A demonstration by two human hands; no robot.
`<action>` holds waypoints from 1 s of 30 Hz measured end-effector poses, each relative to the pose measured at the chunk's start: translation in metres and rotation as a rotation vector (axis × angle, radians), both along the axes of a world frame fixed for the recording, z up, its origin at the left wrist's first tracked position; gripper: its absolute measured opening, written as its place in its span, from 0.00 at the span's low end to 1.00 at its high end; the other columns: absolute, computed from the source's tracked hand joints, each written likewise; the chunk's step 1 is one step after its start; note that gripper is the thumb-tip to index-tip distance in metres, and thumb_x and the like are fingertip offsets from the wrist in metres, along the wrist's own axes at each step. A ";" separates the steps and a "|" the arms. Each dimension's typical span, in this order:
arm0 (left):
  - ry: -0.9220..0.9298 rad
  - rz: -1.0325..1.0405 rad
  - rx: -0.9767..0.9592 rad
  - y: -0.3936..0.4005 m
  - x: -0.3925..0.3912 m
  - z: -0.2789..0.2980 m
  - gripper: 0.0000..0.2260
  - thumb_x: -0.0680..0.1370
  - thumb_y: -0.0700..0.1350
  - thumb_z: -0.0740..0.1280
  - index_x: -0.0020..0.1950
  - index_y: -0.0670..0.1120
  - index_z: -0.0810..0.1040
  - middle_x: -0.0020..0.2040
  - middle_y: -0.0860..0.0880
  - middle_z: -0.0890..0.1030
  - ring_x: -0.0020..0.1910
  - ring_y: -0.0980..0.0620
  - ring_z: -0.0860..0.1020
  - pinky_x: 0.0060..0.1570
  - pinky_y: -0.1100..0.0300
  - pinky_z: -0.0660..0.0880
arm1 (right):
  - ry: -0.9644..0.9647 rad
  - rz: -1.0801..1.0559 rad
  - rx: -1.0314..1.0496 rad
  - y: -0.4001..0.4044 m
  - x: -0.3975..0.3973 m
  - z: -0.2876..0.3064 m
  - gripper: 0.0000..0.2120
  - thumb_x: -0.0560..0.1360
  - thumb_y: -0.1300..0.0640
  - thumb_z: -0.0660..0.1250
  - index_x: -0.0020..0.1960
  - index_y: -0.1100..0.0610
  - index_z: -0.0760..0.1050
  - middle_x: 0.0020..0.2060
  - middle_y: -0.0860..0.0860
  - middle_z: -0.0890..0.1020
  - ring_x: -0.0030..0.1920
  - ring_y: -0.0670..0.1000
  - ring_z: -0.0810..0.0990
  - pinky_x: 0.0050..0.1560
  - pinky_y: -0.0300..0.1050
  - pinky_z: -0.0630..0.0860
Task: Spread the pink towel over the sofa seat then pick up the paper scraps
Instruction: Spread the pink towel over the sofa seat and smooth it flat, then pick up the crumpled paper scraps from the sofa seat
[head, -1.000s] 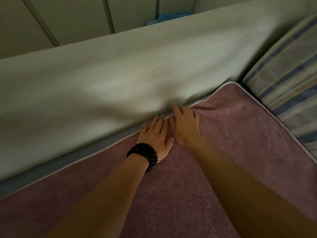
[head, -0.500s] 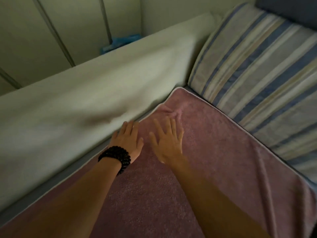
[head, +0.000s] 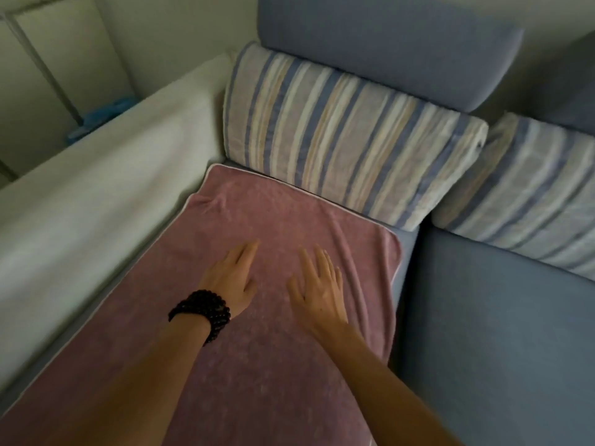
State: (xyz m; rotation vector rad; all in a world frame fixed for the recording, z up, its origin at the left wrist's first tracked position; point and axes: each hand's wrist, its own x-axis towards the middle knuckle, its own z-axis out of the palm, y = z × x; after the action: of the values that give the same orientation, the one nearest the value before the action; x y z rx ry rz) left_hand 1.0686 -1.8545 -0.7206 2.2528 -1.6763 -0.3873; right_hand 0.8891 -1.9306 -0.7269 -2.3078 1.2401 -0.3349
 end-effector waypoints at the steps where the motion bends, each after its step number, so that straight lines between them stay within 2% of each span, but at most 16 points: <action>1: 0.005 -0.022 -0.019 0.004 -0.015 0.010 0.31 0.77 0.46 0.64 0.77 0.49 0.53 0.71 0.47 0.69 0.56 0.45 0.77 0.52 0.49 0.78 | -0.008 -0.018 -0.025 0.006 -0.021 0.010 0.27 0.81 0.45 0.55 0.78 0.48 0.55 0.78 0.56 0.57 0.79 0.57 0.53 0.77 0.61 0.53; 4: 0.055 -0.078 -0.062 0.017 -0.059 0.042 0.30 0.77 0.46 0.64 0.76 0.50 0.55 0.69 0.46 0.69 0.59 0.46 0.76 0.55 0.49 0.77 | -0.062 -0.049 -0.097 0.022 -0.078 0.047 0.26 0.80 0.49 0.57 0.76 0.52 0.60 0.75 0.56 0.65 0.75 0.56 0.63 0.73 0.58 0.63; 6: 0.078 -0.108 -0.091 0.025 -0.091 0.070 0.29 0.78 0.46 0.64 0.76 0.49 0.57 0.71 0.46 0.68 0.64 0.46 0.72 0.61 0.52 0.75 | -0.160 -0.056 -0.142 0.033 -0.115 0.079 0.25 0.77 0.56 0.61 0.74 0.55 0.64 0.67 0.55 0.72 0.66 0.54 0.71 0.67 0.55 0.71; 8: 0.087 -0.121 -0.126 0.029 -0.119 0.094 0.27 0.78 0.46 0.63 0.76 0.48 0.59 0.72 0.47 0.68 0.66 0.46 0.71 0.61 0.55 0.72 | -0.255 -0.088 -0.195 0.045 -0.147 0.108 0.25 0.74 0.63 0.65 0.70 0.57 0.68 0.62 0.54 0.76 0.60 0.52 0.72 0.64 0.51 0.75; 10: 0.103 -0.140 -0.155 0.032 -0.152 0.125 0.26 0.79 0.45 0.64 0.75 0.46 0.61 0.71 0.46 0.69 0.66 0.46 0.72 0.62 0.56 0.72 | -0.307 -0.141 -0.236 0.057 -0.182 0.139 0.24 0.73 0.64 0.67 0.68 0.59 0.71 0.60 0.56 0.78 0.59 0.53 0.73 0.60 0.52 0.77; 12: 0.120 -0.180 -0.178 0.029 -0.185 0.155 0.25 0.79 0.46 0.64 0.75 0.46 0.61 0.70 0.45 0.71 0.65 0.46 0.73 0.62 0.54 0.72 | -0.329 -0.183 -0.257 0.064 -0.215 0.170 0.23 0.73 0.64 0.68 0.67 0.59 0.71 0.59 0.57 0.79 0.57 0.55 0.75 0.59 0.53 0.77; 16: 0.162 -0.273 -0.223 0.012 -0.247 0.210 0.24 0.79 0.46 0.63 0.74 0.46 0.62 0.69 0.46 0.70 0.63 0.48 0.73 0.60 0.57 0.72 | -0.363 -0.242 -0.303 0.070 -0.270 0.227 0.23 0.74 0.60 0.68 0.68 0.54 0.70 0.59 0.55 0.79 0.58 0.51 0.75 0.61 0.41 0.71; 18: 0.182 -0.341 -0.262 0.000 -0.281 0.240 0.23 0.78 0.45 0.64 0.73 0.46 0.64 0.68 0.47 0.71 0.61 0.49 0.73 0.59 0.59 0.70 | -0.358 -0.286 -0.312 0.070 -0.302 0.252 0.22 0.74 0.60 0.69 0.67 0.59 0.72 0.60 0.57 0.79 0.59 0.54 0.77 0.62 0.43 0.71; 21: 0.182 -0.419 -0.314 -0.019 -0.334 0.276 0.21 0.78 0.45 0.64 0.71 0.44 0.68 0.66 0.46 0.72 0.61 0.48 0.74 0.63 0.55 0.72 | -0.334 -0.358 -0.357 0.068 -0.351 0.285 0.21 0.75 0.60 0.69 0.67 0.62 0.73 0.62 0.57 0.79 0.61 0.56 0.77 0.63 0.47 0.74; 24: 0.175 -0.515 -0.360 -0.040 -0.410 0.315 0.21 0.78 0.47 0.64 0.70 0.44 0.69 0.66 0.47 0.73 0.61 0.47 0.75 0.62 0.51 0.74 | -0.322 -0.445 -0.403 0.066 -0.423 0.328 0.22 0.76 0.59 0.69 0.69 0.60 0.72 0.65 0.56 0.78 0.64 0.55 0.76 0.65 0.44 0.72; 30: 0.212 -0.685 -0.456 -0.075 -0.570 0.391 0.18 0.78 0.46 0.63 0.68 0.46 0.71 0.62 0.50 0.76 0.58 0.52 0.77 0.56 0.60 0.73 | -0.326 -0.619 -0.485 0.065 -0.568 0.405 0.21 0.78 0.56 0.66 0.71 0.57 0.71 0.67 0.52 0.76 0.68 0.49 0.74 0.67 0.36 0.69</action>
State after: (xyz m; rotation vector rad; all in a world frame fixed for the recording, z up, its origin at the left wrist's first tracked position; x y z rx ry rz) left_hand 0.4986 -1.9296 -0.3299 1.2401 -2.1138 -0.3276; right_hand 0.3214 -1.8652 -0.3218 -2.0366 1.8153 -1.2919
